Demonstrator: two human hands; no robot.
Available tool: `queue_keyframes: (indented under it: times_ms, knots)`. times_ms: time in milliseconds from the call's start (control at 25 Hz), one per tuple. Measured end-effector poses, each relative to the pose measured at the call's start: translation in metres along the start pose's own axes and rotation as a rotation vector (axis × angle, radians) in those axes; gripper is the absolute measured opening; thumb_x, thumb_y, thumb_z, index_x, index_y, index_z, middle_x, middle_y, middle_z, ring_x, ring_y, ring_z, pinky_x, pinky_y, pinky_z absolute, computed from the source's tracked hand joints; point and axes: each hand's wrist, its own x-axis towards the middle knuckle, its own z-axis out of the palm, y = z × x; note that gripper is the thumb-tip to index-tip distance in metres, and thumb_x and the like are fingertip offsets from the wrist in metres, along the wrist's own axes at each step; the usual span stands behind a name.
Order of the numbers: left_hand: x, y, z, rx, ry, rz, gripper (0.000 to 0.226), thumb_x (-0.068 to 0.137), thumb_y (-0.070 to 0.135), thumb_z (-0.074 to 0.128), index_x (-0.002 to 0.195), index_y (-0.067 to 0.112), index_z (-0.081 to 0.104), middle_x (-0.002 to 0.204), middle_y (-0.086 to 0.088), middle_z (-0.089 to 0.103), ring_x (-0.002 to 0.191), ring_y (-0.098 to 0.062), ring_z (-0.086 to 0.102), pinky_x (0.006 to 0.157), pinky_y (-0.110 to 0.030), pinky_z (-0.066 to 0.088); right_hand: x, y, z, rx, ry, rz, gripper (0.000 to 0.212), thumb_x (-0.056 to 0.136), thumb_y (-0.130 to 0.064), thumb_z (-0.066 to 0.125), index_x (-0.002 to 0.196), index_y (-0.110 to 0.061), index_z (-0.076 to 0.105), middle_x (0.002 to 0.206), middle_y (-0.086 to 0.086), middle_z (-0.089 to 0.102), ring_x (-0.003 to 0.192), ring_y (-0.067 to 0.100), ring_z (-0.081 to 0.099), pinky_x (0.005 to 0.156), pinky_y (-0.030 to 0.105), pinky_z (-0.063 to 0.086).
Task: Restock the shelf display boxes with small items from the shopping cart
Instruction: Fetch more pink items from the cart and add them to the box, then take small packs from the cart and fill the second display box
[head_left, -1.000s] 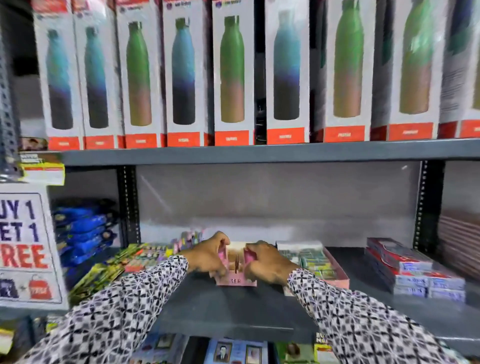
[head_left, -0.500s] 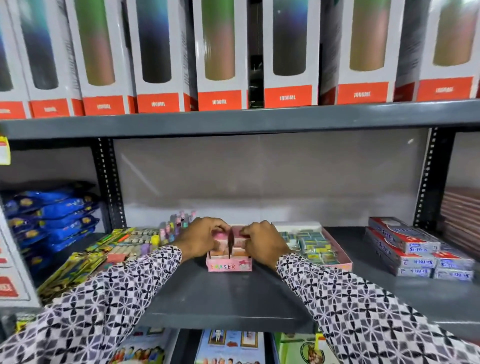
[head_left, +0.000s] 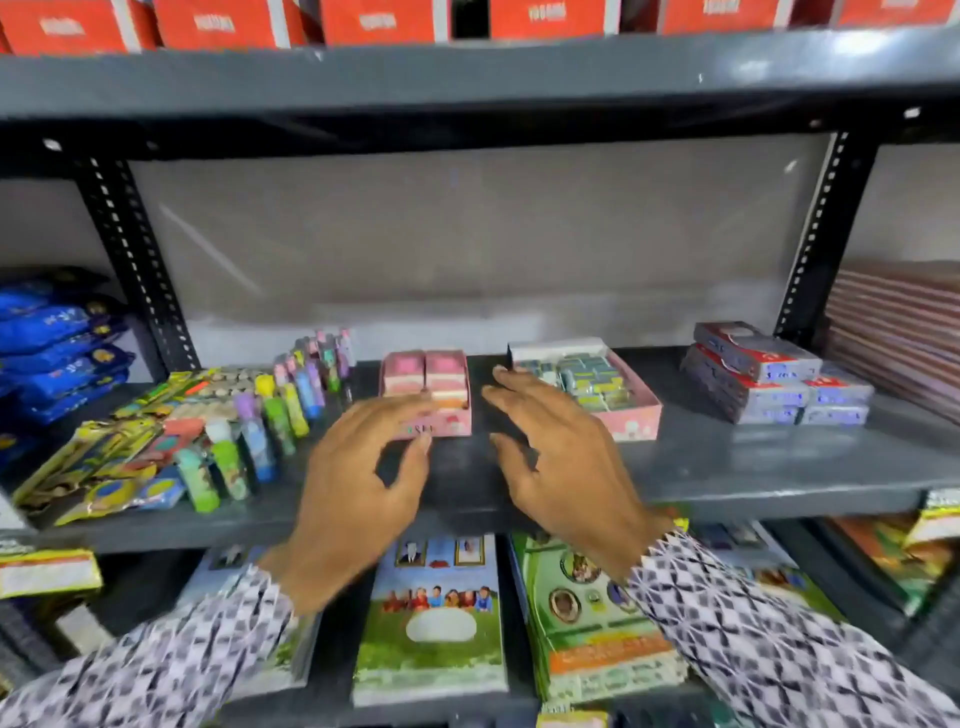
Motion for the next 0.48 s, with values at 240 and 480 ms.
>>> queue_keyframes:
  times_ms: [240, 480]
  knots:
    - [-0.209, 0.032, 0.079, -0.071, -0.725, 0.075, 0.031, 0.092, 0.033, 0.067, 0.124, 0.031, 0.069, 0.123, 0.014, 0.073, 0.115, -0.008, 0.068, 0.098, -0.026, 0.056, -0.222, 0.015, -0.017, 0.055, -0.200, 0.240, 0.030, 0.081, -0.006, 0.056, 0.098, -0.017, 0.078, 0.099, -0.003, 0.078, 0.090, 0.016, 0.073, 0.079, 0.030, 0.060]
    - [-0.366, -0.020, 0.188, 0.086, -1.214, -0.127, 0.051, 0.097, 0.031, 0.057, 0.148, 0.032, 0.057, 0.151, 0.005, 0.063, 0.138, -0.021, 0.061, 0.108, -0.038, 0.054, -0.403, 0.053, 0.076, -0.140, -0.909, 0.782, 0.031, 0.084, -0.015, 0.050, 0.106, -0.021, 0.071, 0.109, 0.008, 0.075, 0.103, 0.035, 0.070, 0.082, 0.037, 0.056]
